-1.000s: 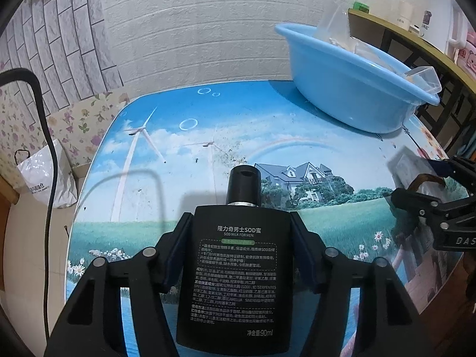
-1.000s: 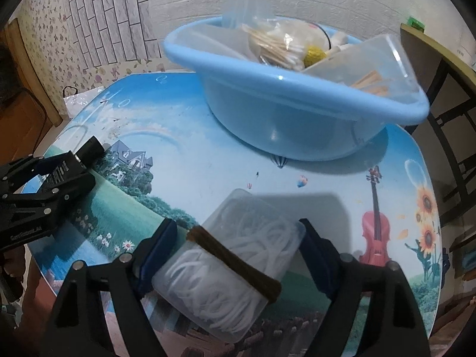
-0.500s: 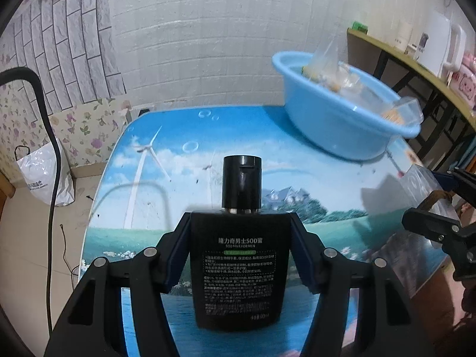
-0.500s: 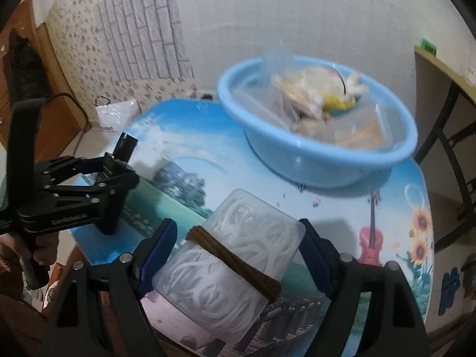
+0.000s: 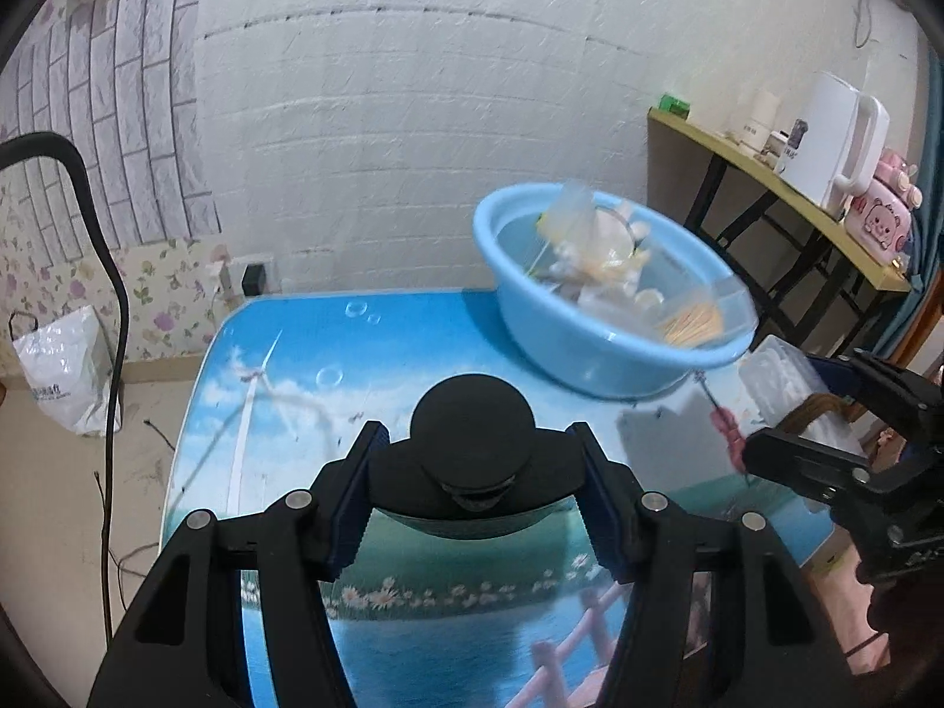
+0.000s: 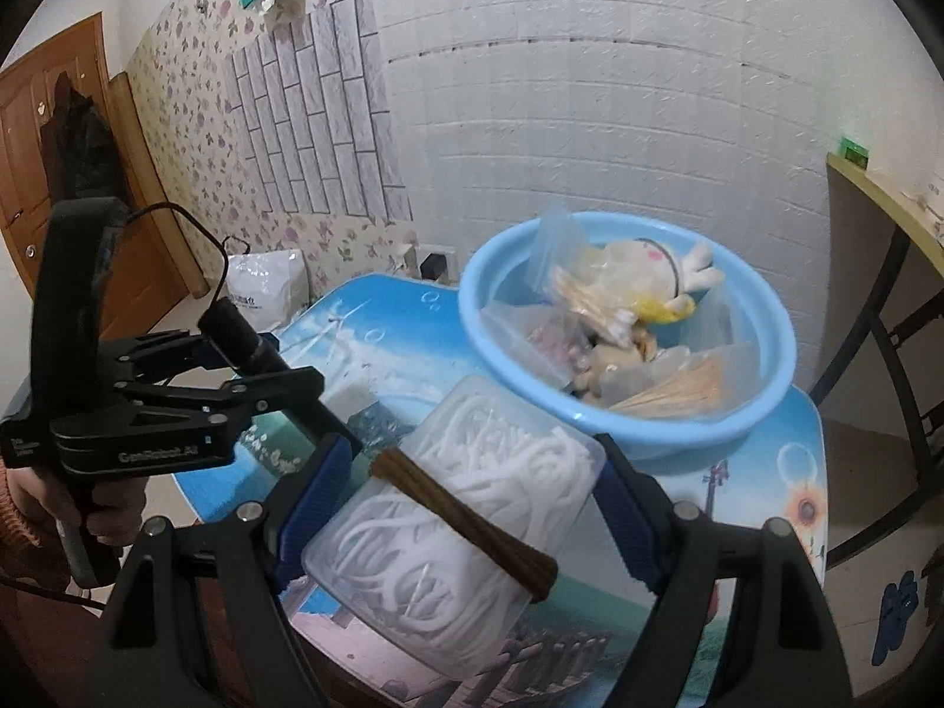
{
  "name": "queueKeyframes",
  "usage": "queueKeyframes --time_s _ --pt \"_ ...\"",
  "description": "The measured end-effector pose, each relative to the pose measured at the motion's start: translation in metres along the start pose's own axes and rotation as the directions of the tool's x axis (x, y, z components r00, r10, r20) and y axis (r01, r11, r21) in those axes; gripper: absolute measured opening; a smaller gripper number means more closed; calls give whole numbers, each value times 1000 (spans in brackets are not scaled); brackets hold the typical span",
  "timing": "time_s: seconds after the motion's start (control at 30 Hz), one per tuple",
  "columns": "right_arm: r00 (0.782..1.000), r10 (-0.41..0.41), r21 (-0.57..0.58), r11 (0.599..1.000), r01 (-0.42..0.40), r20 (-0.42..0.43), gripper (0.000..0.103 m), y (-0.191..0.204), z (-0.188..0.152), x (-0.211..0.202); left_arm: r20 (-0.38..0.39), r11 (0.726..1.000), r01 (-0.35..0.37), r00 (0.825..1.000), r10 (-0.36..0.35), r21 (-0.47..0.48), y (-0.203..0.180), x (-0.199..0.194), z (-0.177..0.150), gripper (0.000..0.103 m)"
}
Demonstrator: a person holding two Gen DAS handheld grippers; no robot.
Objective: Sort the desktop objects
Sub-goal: 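Lift the hair-tie box and bottle and carry both toward the blue basin, then lower the bottle and hair-tie box into the basin and open both tools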
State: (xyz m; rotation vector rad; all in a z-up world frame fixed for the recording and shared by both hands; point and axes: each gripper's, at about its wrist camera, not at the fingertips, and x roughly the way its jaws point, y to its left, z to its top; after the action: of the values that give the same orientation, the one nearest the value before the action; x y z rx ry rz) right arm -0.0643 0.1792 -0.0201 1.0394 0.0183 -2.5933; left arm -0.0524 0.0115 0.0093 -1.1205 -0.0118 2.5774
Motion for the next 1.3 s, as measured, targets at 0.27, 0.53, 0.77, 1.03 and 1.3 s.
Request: queueKeyframes --time_s 0.27,0.53,0.77,1.03,1.3 --pt "998 -35 26 999 34 45 82 -32 23 -2 61 998 41 997 -44 44 -24 -5 44 61" --pt "995 -91 79 993 89 26 82 -80 35 21 60 991 90 994 -96 97 -58 28 83 61" --pt "994 -107 99 990 104 19 82 -103 38 36 63 981 119 990 -130 155 -86 60 112 61" --pt "994 -107 99 990 104 19 72 -117 45 51 9 972 126 991 -131 198 -103 99 115 61" --pt "992 -122 111 986 124 -21 63 -124 41 70 -19 968 149 989 -148 203 -102 109 108 62"
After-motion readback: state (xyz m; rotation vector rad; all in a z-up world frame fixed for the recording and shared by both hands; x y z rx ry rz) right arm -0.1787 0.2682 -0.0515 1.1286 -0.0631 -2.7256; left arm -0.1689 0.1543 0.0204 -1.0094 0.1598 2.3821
